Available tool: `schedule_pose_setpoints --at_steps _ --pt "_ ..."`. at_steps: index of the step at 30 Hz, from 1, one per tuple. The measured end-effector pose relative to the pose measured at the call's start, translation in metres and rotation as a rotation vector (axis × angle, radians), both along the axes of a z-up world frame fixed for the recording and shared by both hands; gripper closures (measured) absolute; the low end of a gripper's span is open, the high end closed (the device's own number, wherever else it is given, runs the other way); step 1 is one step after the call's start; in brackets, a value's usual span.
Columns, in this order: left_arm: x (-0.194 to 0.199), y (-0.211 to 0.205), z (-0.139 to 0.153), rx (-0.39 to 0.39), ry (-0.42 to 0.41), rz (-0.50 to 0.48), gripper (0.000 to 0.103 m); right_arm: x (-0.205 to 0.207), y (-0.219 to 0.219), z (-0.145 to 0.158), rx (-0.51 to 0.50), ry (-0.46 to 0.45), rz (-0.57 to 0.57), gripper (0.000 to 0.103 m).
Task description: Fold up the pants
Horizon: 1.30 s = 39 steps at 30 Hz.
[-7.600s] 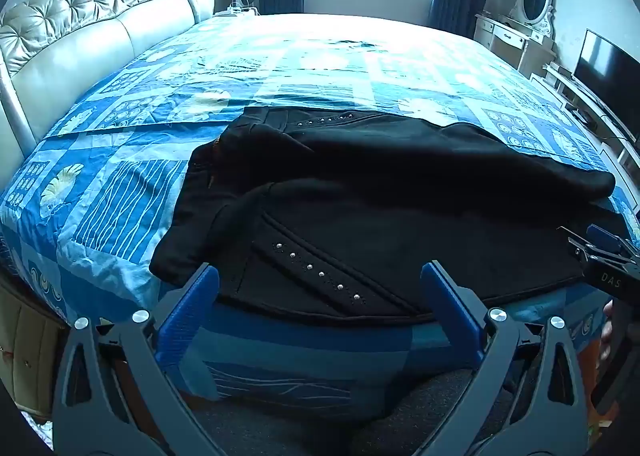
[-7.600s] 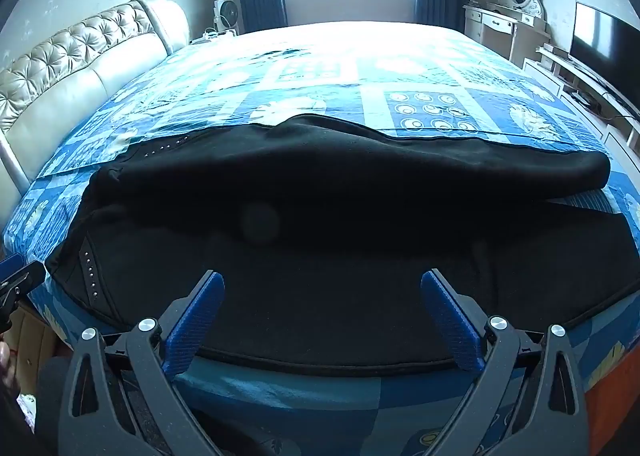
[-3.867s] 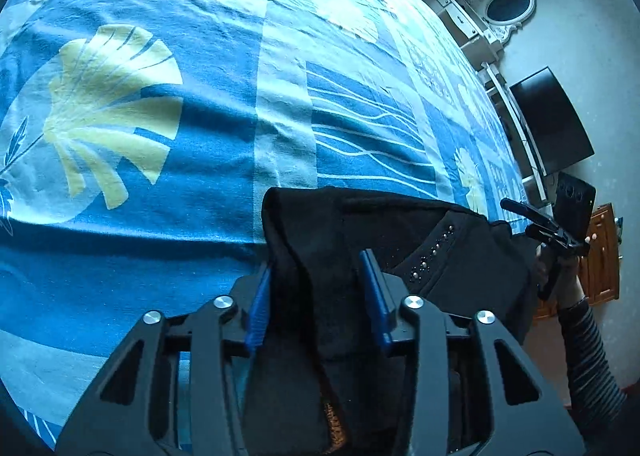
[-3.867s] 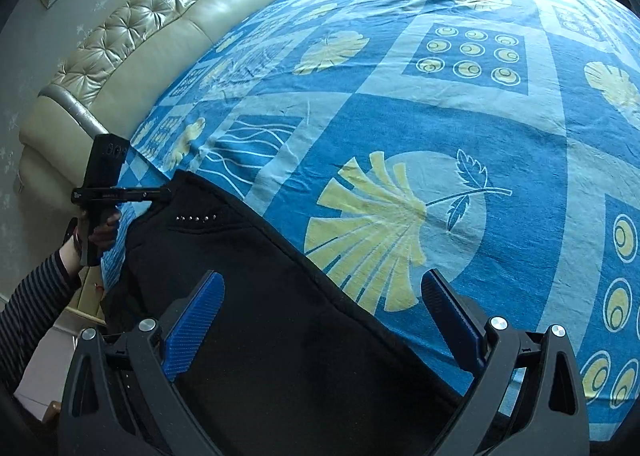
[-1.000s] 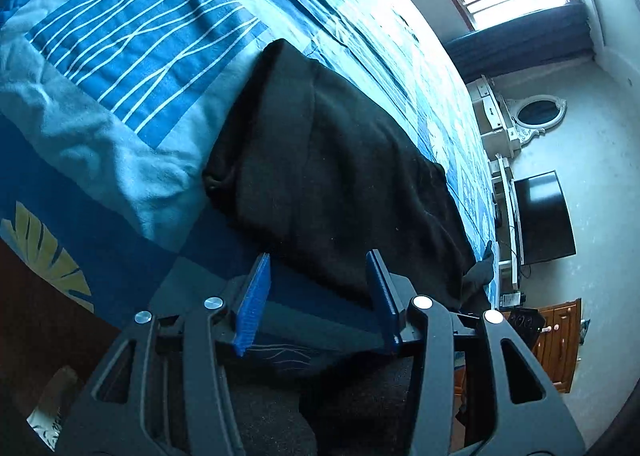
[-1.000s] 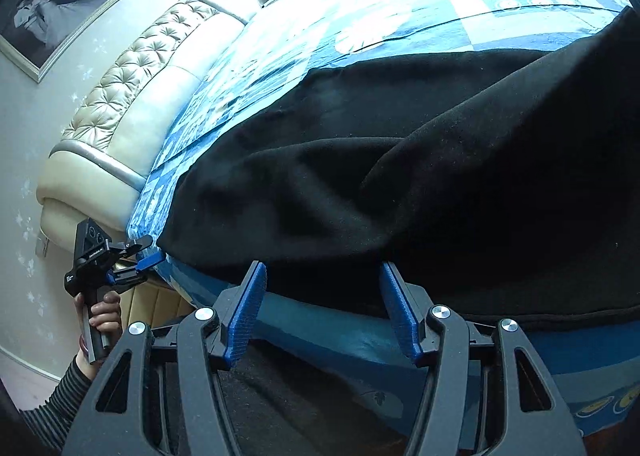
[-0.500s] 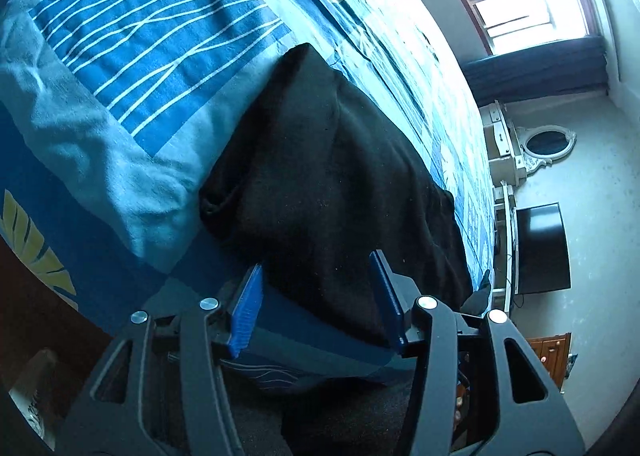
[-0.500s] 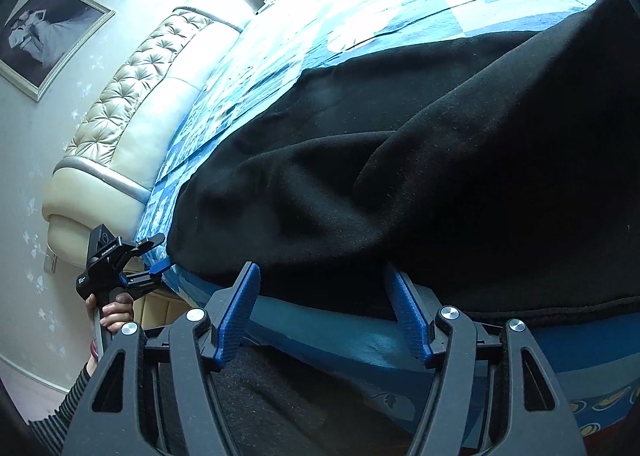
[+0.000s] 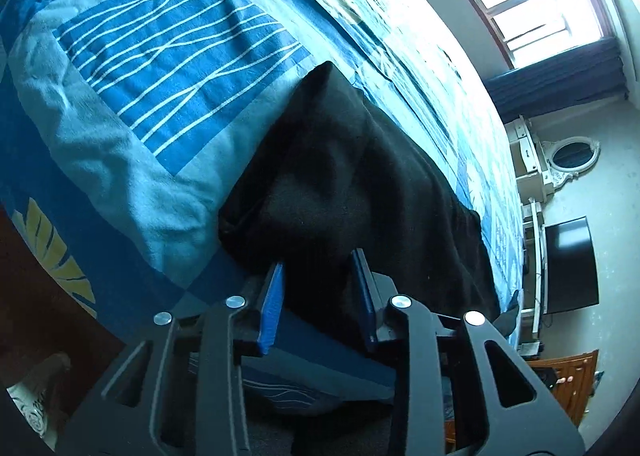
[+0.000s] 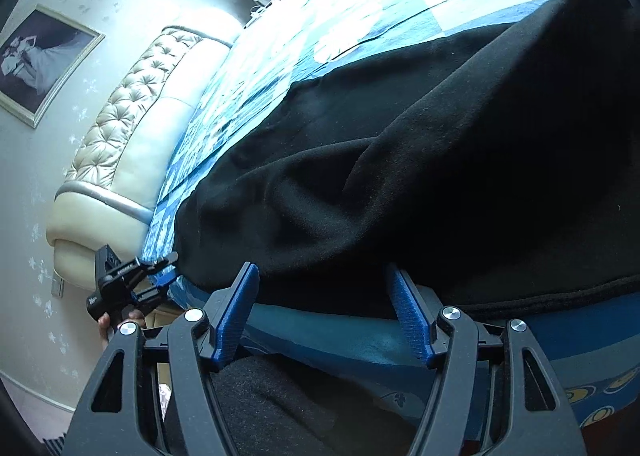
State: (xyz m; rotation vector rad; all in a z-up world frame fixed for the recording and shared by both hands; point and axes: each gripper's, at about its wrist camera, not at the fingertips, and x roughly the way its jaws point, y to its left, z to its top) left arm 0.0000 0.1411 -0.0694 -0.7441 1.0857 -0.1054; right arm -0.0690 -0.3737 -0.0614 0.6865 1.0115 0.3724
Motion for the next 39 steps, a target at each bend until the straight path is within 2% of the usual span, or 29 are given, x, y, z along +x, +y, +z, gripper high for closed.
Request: schedule_pose_setpoints --at_steps 4,6,8,9,10,11,12,13,19,24,28,30,31,32,34,36,37,38,39 --pt "0.000 -0.004 0.005 0.056 -0.014 -0.012 0.069 0.003 -0.012 -0.008 0.110 0.031 -0.081 0.037" --pt "0.005 -0.003 0.004 0.031 -0.010 0.007 0.064 0.006 -0.017 -0.015 0.172 0.054 -0.122 0.037" --pt "0.010 -0.002 0.002 -0.001 -0.002 0.031 0.064 0.010 -0.017 -0.019 0.199 0.063 -0.153 0.037" --pt "0.013 -0.002 0.001 -0.008 0.000 0.033 0.064 0.013 -0.016 -0.018 0.185 0.058 -0.158 0.048" --pt "0.015 -0.002 0.002 -0.004 -0.001 0.031 0.069 0.016 -0.014 -0.018 0.156 0.055 -0.155 0.064" --pt "0.016 -0.002 0.003 0.009 -0.002 0.033 0.079 0.018 -0.014 -0.017 0.140 0.058 -0.150 0.070" --pt "0.018 -0.002 0.004 0.022 -0.003 0.031 0.082 0.019 -0.013 -0.016 0.138 0.060 -0.151 0.086" --pt "0.017 -0.001 0.006 0.031 -0.001 0.032 0.085 0.019 -0.013 -0.015 0.142 0.059 -0.154 0.091" --pt "0.007 0.008 0.007 0.054 0.018 0.056 0.090 0.000 -0.011 -0.001 0.155 0.032 -0.140 0.093" --pt "0.011 0.011 -0.002 0.047 0.030 0.040 0.090 -0.006 -0.010 -0.029 0.171 0.108 -0.129 0.093" --pt "0.012 0.004 0.004 0.112 0.012 -0.005 0.086 -0.006 -0.017 -0.033 0.230 0.108 -0.139 0.089" --pt "0.007 -0.001 0.012 0.182 0.003 -0.026 0.075 -0.008 -0.024 -0.027 0.206 0.100 -0.137 0.080" --pt "0.003 -0.004 0.017 0.235 -0.002 -0.033 0.062 -0.009 -0.029 -0.022 0.187 0.094 -0.135 0.073" --pt "-0.001 -0.006 0.021 0.275 -0.012 -0.040 0.050 -0.012 -0.036 -0.015 0.163 0.085 -0.141 0.072" --pt "-0.010 -0.011 0.031 0.324 -0.045 -0.054 0.044 -0.014 -0.053 0.000 0.114 0.060 -0.167 0.071" --pt "-0.015 -0.015 0.040 0.367 -0.064 -0.054 0.031 -0.013 -0.082 0.020 0.058 0.015 -0.223 0.071" --pt "-0.017 -0.017 0.044 0.383 -0.079 -0.043 0.022 -0.010 -0.098 0.031 0.020 -0.014 -0.260 0.062" --pt "-0.017 -0.019 0.049 0.395 -0.098 -0.032 0.019 -0.004 -0.118 0.044 -0.029 -0.041 -0.307 0.054" --pt "-0.013 -0.023 0.053 0.408 -0.112 -0.032 0.018 0.004 -0.137 0.054 -0.077 -0.063 -0.359 0.040"
